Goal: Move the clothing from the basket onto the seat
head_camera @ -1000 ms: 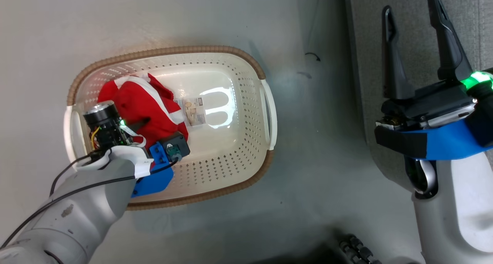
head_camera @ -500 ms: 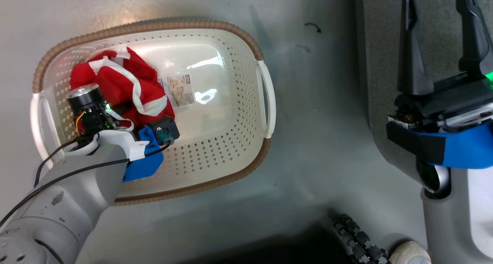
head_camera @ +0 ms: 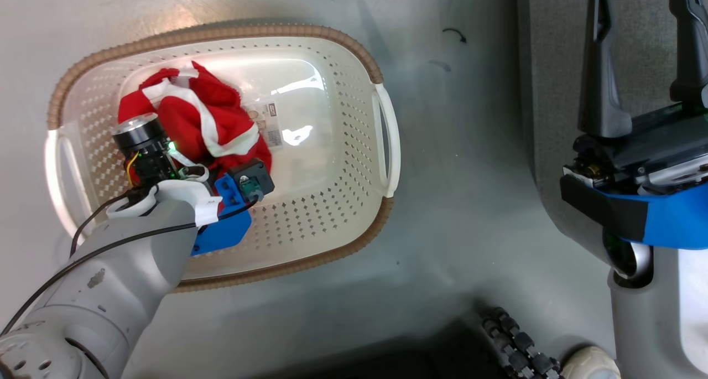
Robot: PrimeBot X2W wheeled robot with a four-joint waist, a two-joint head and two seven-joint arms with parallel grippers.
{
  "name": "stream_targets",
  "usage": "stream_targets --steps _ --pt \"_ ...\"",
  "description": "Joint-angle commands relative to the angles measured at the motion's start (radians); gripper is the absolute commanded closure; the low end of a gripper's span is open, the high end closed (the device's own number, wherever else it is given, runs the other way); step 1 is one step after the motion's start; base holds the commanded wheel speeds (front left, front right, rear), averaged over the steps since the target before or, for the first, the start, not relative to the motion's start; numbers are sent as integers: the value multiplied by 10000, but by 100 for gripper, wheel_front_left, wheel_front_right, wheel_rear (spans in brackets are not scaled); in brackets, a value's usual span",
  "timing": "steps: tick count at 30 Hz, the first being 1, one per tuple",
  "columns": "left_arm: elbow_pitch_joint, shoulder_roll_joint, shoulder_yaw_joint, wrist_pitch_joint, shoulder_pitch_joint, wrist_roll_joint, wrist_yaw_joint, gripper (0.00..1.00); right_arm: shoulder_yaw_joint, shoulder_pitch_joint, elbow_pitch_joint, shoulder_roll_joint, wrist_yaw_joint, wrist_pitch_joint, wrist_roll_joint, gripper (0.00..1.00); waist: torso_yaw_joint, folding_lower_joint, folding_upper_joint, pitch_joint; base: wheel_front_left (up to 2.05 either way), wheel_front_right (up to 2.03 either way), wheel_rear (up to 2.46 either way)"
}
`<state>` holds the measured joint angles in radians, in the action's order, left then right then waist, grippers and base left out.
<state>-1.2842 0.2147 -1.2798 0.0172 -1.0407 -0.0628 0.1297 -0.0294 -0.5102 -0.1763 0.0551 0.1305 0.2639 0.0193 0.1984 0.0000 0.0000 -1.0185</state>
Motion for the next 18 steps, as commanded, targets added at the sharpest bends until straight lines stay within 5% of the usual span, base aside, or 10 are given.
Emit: stream_targets --steps 1,18 --pt "-12 -7 -30 110 -184 -97 11 100 32 -26 29 -33 5 9 -40 0 -72 0 0 105 0 0 0" --pt "369 -558 223 2008 192 -2612 12 100 97 210 868 -38 5 7 140 0 -671 0 0 2229 0 0 0"
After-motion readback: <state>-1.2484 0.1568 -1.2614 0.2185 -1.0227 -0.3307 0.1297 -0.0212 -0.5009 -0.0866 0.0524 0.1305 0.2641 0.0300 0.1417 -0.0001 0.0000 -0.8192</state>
